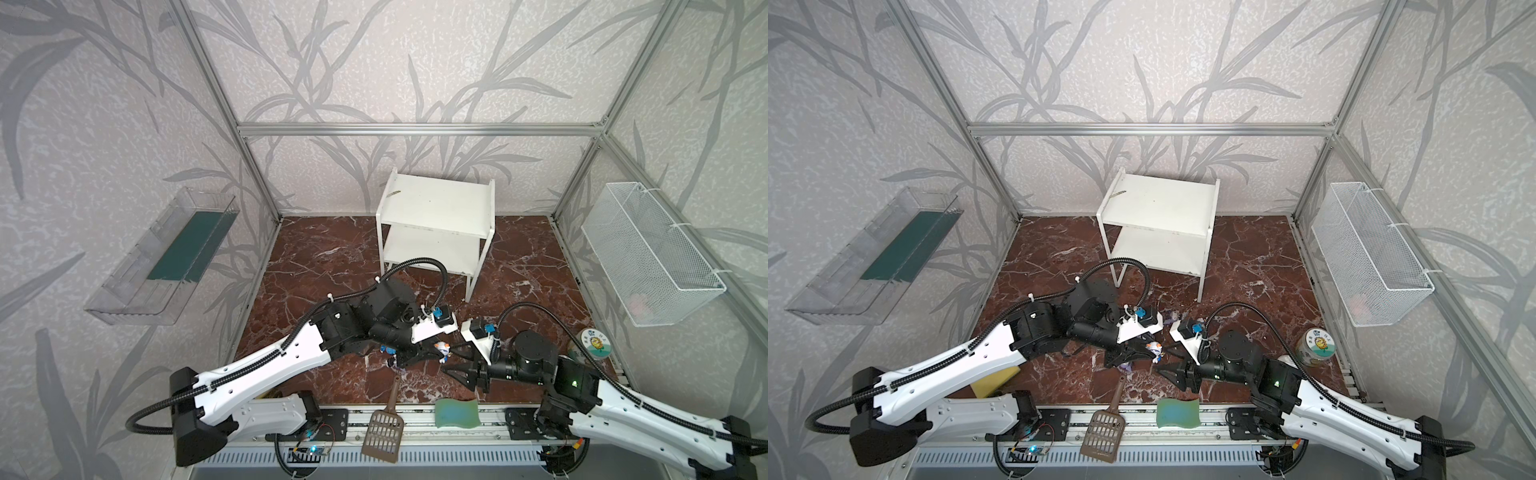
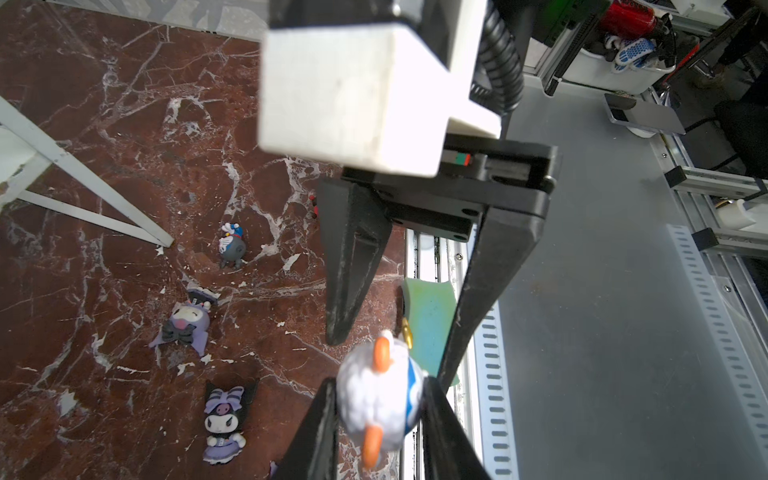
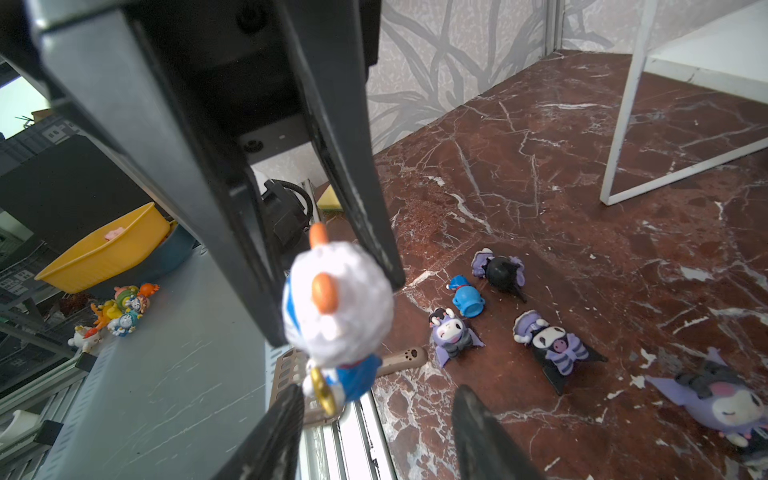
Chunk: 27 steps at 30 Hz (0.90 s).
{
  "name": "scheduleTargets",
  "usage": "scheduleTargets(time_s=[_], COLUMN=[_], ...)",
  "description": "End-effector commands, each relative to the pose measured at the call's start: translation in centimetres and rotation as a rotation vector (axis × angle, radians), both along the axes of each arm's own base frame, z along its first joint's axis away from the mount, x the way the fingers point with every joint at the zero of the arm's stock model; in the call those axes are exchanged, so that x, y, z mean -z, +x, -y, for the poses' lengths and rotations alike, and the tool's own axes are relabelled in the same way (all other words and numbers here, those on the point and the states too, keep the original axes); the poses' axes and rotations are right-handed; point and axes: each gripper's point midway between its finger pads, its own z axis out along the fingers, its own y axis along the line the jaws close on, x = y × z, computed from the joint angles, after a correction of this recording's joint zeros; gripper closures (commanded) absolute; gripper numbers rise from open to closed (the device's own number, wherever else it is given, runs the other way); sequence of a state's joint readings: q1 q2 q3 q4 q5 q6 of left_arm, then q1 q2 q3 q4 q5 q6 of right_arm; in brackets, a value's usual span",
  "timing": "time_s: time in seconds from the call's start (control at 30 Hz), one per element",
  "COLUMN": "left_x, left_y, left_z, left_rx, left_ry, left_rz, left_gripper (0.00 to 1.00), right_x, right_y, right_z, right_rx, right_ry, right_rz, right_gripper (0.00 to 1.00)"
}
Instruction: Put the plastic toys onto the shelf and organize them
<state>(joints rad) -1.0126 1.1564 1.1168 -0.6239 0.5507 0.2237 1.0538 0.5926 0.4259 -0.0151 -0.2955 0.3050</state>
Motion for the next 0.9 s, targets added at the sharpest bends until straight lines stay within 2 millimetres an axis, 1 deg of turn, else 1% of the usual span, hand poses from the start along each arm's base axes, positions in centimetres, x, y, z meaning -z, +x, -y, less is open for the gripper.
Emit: scheduleTargets(time_s=[0.0, 0.13, 0.37, 0.53, 0.57, 0.63, 0.77, 0.8, 0.87], left_x=[0.1, 0.2, 0.1, 0.1, 0.0, -0.5, -1.4, -1.5, -1.9], left_y=[-0.9, -1.2, -1.3, -1.5, -1.5, -1.6, -1.8, -1.9, -1.9], left_z=[-0.3, -0.3, -0.3, -0.2, -0.2, -0.1, -0.1, -0.1, -0.1], left_rx=[0.023, 0.031, 0.035, 0.041, 0.036, 0.036, 0.024, 0.023, 0.015], left_ry=[0.002, 0.002, -0.003, -0.007, -0.013, -0.041, -0.101, -0.115, -0.147], left_rz=[-0.026, -0.033, -0.036, -0.050, -0.050, -0.054, -0.066, -0.069, -0.077], left_gripper=[0.77, 0.77, 0.77, 0.76, 0.75, 0.71, 0.58, 0.56, 0.49], right_x=[-3.1, -3.1, -2.9, -3.1, -3.1, -3.1, -3.4, -3.6, -3.8], right_y=[-0.2, -0.2, -0.1, -0.2, -0.2, -0.2, -0.1, -0.1, -0.1], right_z=[-0.6, -1.1, -1.6, -1.4, -1.3, -1.3, -1.1, -1.1, -1.1], right_rx=[-0.027, -0.038, -0.051, -0.048, -0.047, -0.040, -0.029, -0.029, -0.029], right_ry=[0.082, 0.088, 0.082, 0.094, 0.098, 0.108, 0.143, 0.152, 0.164], right_rz=[0.047, 0.046, 0.039, 0.043, 0.043, 0.043, 0.038, 0.040, 0.043], right_gripper=[0.44, 0.47, 0.70, 0.75, 0.76, 0.80, 0.82, 0.82, 0.82])
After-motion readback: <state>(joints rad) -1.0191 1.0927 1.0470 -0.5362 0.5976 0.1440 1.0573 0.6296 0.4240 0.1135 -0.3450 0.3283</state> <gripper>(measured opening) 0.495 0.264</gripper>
